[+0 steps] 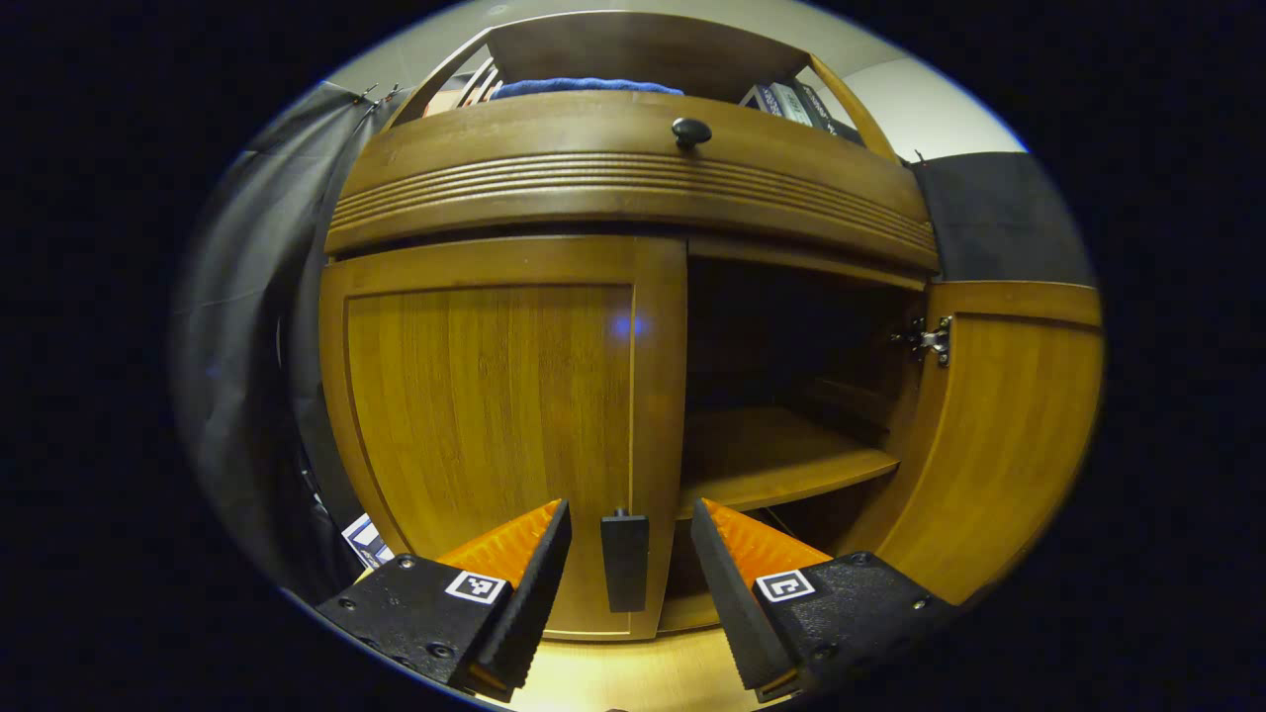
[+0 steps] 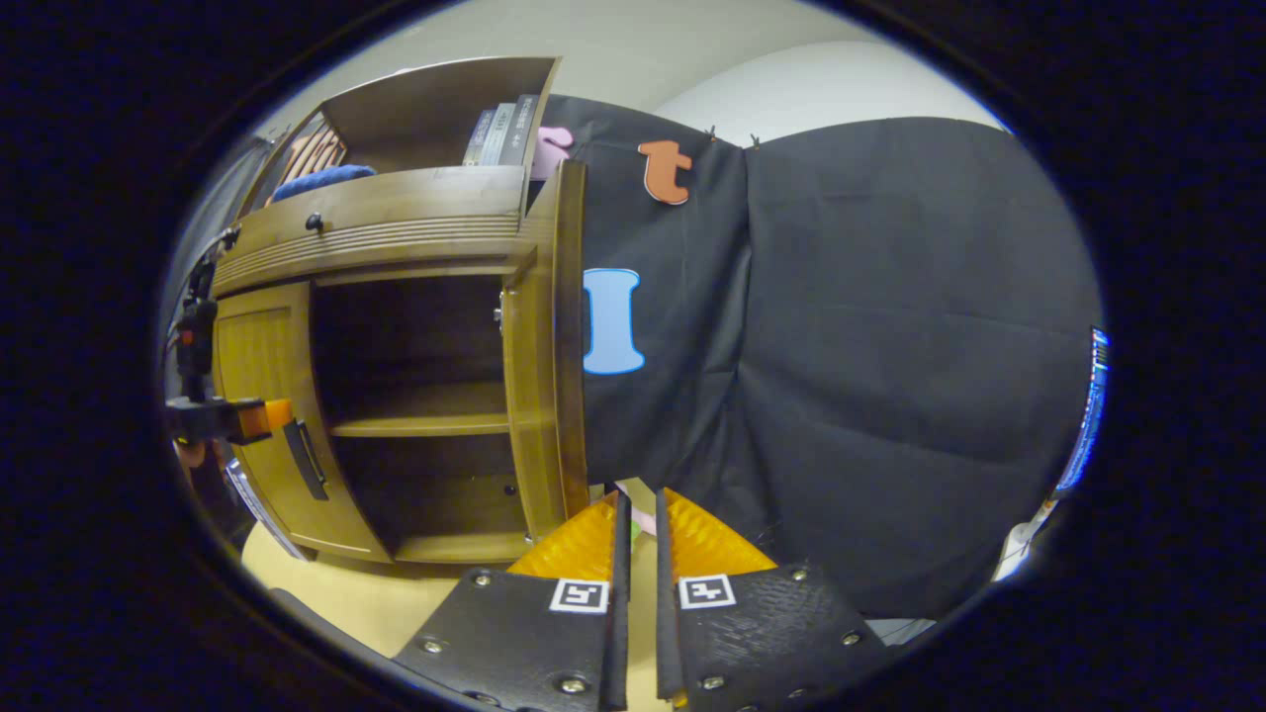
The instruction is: Open the right door of the double-door shoe cabinet with the right hand, and open the left door with the left hand.
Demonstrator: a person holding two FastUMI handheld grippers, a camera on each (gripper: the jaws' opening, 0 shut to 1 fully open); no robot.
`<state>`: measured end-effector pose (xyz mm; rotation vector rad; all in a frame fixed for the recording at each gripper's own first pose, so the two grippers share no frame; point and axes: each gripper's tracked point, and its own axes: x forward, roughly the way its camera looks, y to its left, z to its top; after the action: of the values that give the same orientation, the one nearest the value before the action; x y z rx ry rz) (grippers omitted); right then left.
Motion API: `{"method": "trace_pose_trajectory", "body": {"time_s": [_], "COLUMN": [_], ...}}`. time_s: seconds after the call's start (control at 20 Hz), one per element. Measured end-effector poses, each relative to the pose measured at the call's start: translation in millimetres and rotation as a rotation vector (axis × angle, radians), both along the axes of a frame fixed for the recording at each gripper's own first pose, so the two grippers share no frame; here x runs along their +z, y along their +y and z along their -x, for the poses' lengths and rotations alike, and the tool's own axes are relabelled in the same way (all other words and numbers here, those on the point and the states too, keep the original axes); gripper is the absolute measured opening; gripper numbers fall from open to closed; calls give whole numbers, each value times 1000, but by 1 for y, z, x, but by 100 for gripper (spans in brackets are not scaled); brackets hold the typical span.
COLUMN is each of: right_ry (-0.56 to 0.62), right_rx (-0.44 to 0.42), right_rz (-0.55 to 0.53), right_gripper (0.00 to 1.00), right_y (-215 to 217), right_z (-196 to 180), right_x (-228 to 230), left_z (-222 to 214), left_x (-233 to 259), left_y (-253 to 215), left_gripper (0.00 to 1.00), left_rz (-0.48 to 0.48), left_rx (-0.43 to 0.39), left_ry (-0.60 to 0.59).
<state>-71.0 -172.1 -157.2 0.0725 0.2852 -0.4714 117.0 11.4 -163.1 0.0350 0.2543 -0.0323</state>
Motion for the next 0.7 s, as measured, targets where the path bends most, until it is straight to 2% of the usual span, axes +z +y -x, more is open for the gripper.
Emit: {"method": "trace_pose_trajectory", "body": {"time_s": [0.05,0.25,0.3,0.35,0.4,0.45,0.5,0.55,0.65,0.7], "right_ry": [-4,-15,-19,-21,-24,-26,-29,-30,-33,-34], "right_rx": [-6,-44,-56,-66,-75,-84,-92,-99,-111,-115], "right_rz": [2,20,24,25,25,27,29,32,33,32], "right_gripper": [12,12,12,12,12,12,12,12,12,12], "right_y": [-2,-14,-18,-20,-22,-24,-25,-26,-27,-28], "right_z": [1,5,11,15,18,20,22,25,29,31], "right_x": [3,16,18,21,24,26,28,30,33,33], "left_z": [-5,-17,-23,-28,-31,-31,-30,-31,-35,-35], "left_x": [-6,-20,-23,-26,-28,-31,-33,-34,-36,-36], "left_y": [1,1,2,1,1,1,2,2,5,7], "left_gripper": [73,76,74,65,66,62,65,58,51,50], "left_rz": [-2,-17,-26,-32,-34,-33,-33,-32,-24,-24], "left_rx": [4,9,13,19,22,22,24,30,42,49], "left_ry": [10,25,28,30,33,37,40,41,37,39]}}
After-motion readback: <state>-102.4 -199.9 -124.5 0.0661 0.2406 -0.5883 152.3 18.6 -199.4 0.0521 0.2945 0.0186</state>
